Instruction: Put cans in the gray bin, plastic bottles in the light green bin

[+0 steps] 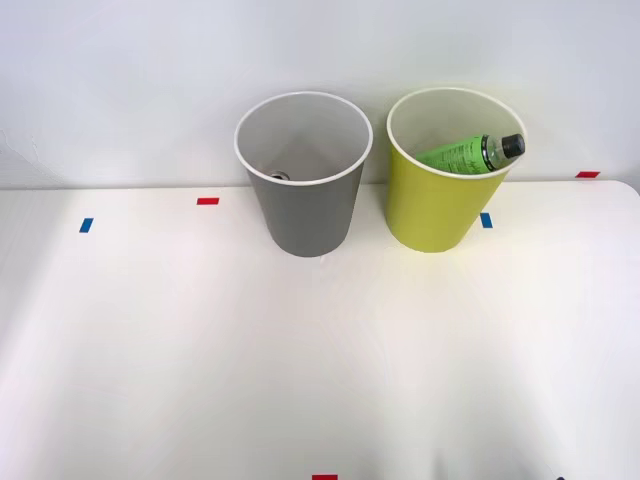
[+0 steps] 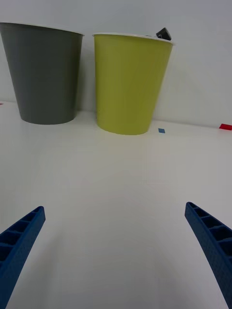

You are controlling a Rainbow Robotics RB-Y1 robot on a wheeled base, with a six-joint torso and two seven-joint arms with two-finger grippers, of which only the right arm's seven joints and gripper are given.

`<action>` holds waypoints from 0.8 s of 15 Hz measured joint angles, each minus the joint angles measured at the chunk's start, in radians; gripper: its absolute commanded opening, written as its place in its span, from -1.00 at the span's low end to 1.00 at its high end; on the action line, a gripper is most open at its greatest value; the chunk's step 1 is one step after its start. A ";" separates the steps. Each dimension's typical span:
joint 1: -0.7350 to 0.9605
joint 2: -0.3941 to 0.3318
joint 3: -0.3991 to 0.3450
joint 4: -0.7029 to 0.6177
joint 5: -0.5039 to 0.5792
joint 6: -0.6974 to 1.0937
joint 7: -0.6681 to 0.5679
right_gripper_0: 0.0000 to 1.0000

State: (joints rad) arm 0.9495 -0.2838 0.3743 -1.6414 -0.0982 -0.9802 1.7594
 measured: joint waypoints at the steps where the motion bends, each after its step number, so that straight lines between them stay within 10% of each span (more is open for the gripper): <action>1: 0.000 0.000 0.000 0.000 0.000 0.000 0.000 1.00; 12: 0.000 0.000 0.000 0.000 0.000 0.000 0.000 1.00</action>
State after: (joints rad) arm 0.9495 -0.2838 0.3743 -1.6414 -0.0982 -0.9802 1.7594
